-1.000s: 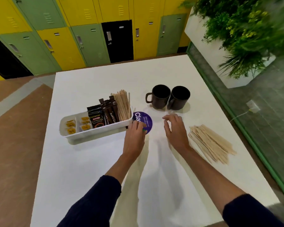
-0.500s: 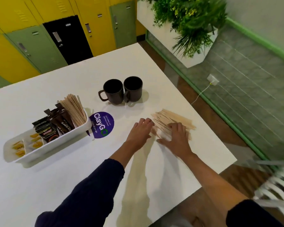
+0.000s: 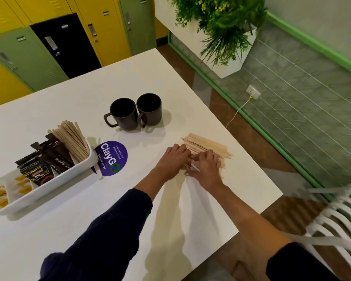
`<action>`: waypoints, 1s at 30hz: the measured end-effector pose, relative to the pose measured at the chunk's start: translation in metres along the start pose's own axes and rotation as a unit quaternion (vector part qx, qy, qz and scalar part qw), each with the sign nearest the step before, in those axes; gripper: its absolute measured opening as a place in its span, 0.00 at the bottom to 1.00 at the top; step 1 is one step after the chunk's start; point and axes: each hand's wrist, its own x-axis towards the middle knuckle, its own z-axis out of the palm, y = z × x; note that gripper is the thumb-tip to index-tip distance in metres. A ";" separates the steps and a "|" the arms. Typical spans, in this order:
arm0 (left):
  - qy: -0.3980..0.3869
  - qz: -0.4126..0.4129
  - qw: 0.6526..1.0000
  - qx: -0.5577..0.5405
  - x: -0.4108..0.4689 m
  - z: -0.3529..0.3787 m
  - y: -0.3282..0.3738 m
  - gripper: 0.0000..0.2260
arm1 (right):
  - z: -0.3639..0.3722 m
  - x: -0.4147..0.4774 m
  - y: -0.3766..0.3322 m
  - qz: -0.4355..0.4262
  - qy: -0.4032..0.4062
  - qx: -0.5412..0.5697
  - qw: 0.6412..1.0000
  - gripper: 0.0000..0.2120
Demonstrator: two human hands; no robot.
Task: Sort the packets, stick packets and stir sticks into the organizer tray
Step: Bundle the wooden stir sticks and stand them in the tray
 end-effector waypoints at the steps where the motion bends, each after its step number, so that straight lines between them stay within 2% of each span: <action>1: 0.000 -0.003 1.000 -0.002 -0.001 0.001 0.000 0.15 | 0.000 0.000 0.000 -0.001 -0.002 0.001 1.000 0.31; 6: -0.025 -0.006 1.000 0.018 -0.005 -0.003 -0.003 0.15 | -0.001 0.001 -0.007 -0.004 -0.022 0.016 1.000 0.28; 11: -0.034 -0.012 0.999 0.036 -0.012 -0.002 -0.003 0.14 | 0.003 0.002 -0.013 -0.007 -0.050 -0.038 0.998 0.22; 15: -0.053 -0.030 0.996 0.057 -0.015 -0.003 0.004 0.15 | 0.006 0.002 -0.014 -0.020 -0.069 -0.097 0.993 0.21; 17: -0.032 -0.031 0.995 0.085 -0.018 -0.001 0.006 0.14 | 0.007 0.002 -0.014 -0.028 -0.073 -0.108 0.991 0.20; 18: -0.018 -0.028 0.995 0.095 -0.019 -0.001 0.006 0.13 | 0.008 0.002 -0.015 -0.031 -0.075 -0.112 0.990 0.18; 23: -0.046 -0.015 0.983 0.176 -0.023 0.002 0.005 0.13 | 0.009 -0.002 -0.016 -0.059 -0.072 -0.145 0.985 0.14; 30: -0.038 -0.008 0.978 0.203 -0.034 0.000 0.007 0.11 | 0.007 -0.010 -0.020 -0.124 -0.056 -0.167 0.977 0.14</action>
